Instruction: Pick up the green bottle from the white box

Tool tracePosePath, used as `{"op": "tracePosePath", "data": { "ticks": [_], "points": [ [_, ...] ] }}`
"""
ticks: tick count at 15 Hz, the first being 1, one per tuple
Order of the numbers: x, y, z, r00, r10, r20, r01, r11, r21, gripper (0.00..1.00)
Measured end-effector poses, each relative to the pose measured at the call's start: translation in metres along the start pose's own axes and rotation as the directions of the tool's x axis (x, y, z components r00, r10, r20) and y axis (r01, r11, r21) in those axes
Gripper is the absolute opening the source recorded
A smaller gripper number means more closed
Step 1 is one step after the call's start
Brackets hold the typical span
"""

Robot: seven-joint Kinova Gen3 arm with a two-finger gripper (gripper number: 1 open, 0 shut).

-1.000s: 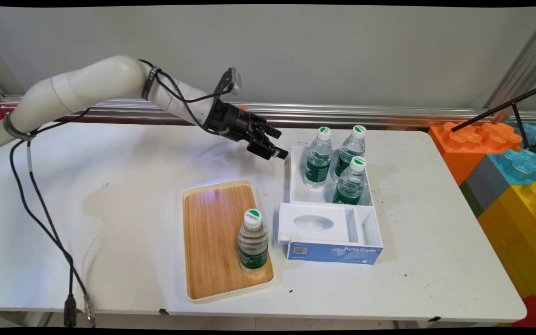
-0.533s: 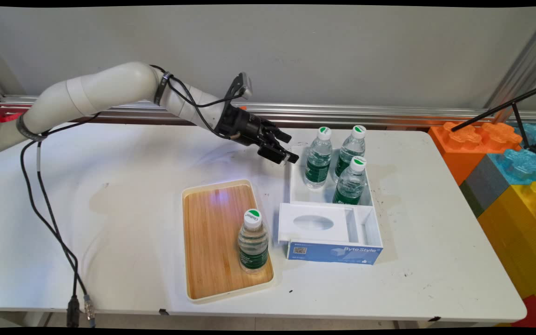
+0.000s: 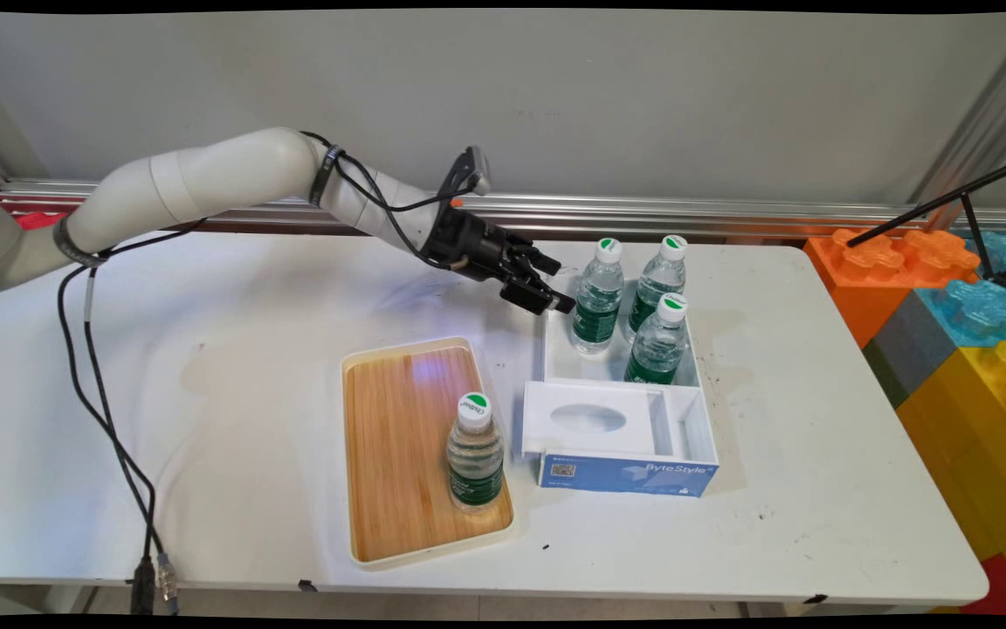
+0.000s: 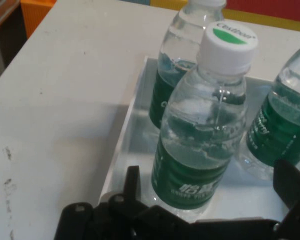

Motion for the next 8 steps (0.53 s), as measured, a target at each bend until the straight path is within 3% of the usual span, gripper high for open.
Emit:
{"op": "tracePosePath", "data": {
  "ticks": [8],
  "points": [
    [0.003, -0.002, 0.017, 1.000, 0.006, -0.008, -0.006, 1.000, -0.001, 1.00]
  ]
}}
